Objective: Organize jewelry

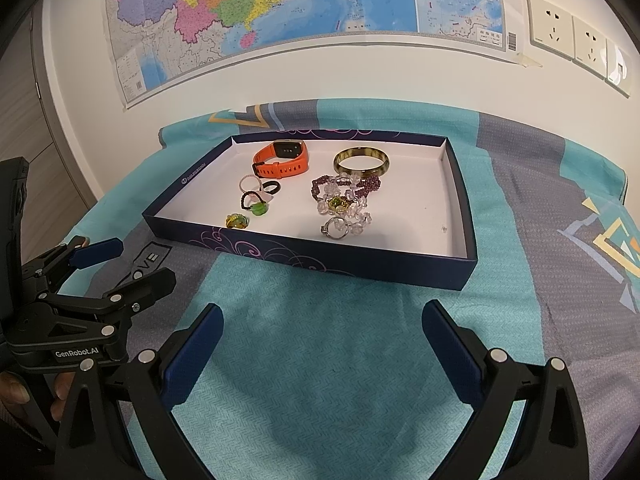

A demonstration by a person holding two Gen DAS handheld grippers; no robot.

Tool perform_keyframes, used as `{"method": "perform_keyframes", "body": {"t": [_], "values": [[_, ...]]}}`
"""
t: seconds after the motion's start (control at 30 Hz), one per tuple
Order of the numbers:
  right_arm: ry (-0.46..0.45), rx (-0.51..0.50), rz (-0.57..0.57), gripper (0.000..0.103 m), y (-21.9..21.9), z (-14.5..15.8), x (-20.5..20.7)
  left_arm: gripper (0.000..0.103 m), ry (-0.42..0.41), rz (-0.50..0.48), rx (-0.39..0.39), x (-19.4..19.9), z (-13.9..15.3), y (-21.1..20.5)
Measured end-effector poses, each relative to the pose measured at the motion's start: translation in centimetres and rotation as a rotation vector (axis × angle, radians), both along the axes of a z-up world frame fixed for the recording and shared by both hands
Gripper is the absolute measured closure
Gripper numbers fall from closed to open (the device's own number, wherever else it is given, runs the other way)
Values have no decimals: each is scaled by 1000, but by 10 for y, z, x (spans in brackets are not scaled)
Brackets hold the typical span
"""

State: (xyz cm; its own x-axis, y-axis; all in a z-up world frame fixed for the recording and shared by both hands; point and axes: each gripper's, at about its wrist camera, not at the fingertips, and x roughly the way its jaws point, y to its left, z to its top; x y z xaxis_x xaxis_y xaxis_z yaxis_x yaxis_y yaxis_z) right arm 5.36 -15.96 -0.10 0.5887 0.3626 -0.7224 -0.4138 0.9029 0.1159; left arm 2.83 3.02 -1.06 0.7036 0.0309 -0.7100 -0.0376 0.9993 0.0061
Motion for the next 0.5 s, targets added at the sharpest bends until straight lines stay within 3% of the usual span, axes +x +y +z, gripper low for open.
{"method": "perform_keyframes", "body": {"t": [0.5], "values": [[-1, 1, 1, 7, 0, 1, 0, 6, 0, 2, 3, 0, -1, -1]]}}
